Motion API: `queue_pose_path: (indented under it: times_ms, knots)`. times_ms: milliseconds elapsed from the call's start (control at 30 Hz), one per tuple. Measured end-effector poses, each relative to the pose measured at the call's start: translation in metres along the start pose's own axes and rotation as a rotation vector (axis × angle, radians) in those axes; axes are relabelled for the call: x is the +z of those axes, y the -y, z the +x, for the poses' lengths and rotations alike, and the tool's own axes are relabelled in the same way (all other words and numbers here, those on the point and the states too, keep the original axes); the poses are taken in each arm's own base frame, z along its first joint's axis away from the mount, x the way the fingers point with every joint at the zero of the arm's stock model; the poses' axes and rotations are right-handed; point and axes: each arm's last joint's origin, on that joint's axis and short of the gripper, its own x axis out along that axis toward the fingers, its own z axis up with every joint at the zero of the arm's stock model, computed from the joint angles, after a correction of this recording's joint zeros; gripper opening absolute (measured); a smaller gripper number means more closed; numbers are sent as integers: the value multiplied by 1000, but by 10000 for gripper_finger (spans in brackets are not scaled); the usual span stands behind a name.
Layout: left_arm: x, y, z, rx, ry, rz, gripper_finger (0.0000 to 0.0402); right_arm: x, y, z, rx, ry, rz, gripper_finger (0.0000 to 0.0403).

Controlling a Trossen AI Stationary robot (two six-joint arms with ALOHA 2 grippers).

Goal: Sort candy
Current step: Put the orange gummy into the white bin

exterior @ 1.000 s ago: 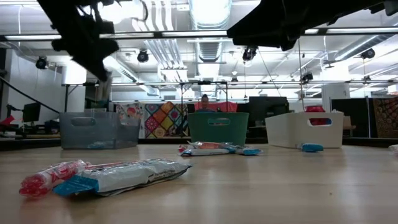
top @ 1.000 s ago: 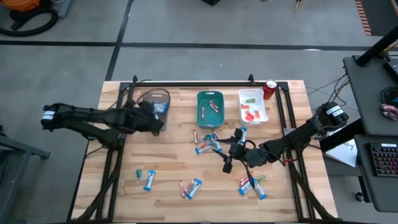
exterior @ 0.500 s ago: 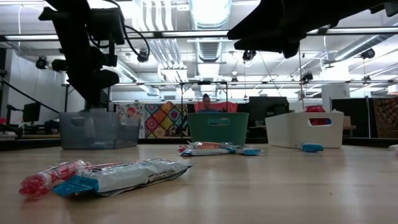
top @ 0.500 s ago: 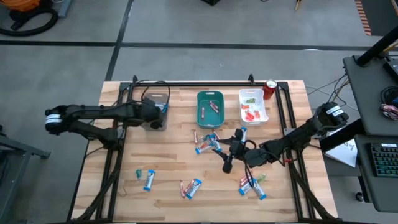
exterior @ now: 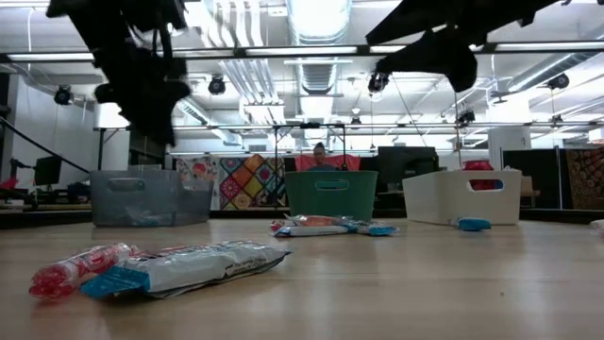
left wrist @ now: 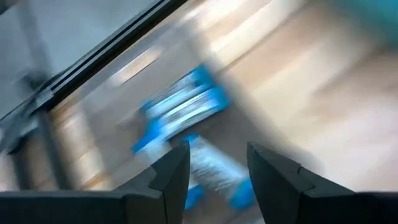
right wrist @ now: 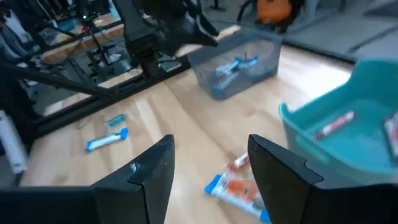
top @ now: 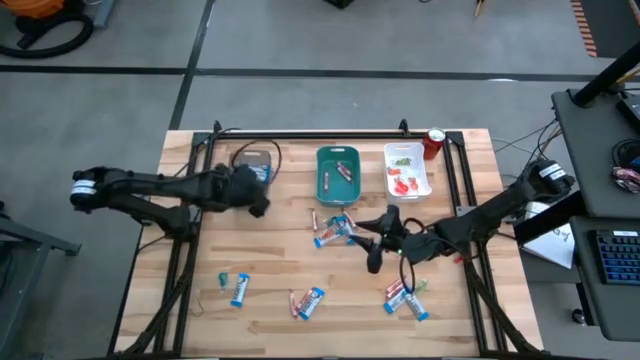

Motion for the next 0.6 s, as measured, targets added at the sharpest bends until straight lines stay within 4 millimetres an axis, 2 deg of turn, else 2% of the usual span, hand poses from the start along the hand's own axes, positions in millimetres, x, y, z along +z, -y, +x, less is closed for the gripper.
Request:
queue_pose_path:
  times_ms: [167,300,433,600]
  knots:
    - [-8,41,-31,-293,210,92,143,0,7,-10,34,-145,137,186]
    - [-20,69,-58,-498,336,165,143,-8,12,-12,-33,-403,228,174]
    - [-30,84,-78,-587,442,204,143,-16,18,-14,-260,-740,270,168]
    - [-33,87,-83,-564,493,214,143,-20,24,-21,-608,-1038,158,168]
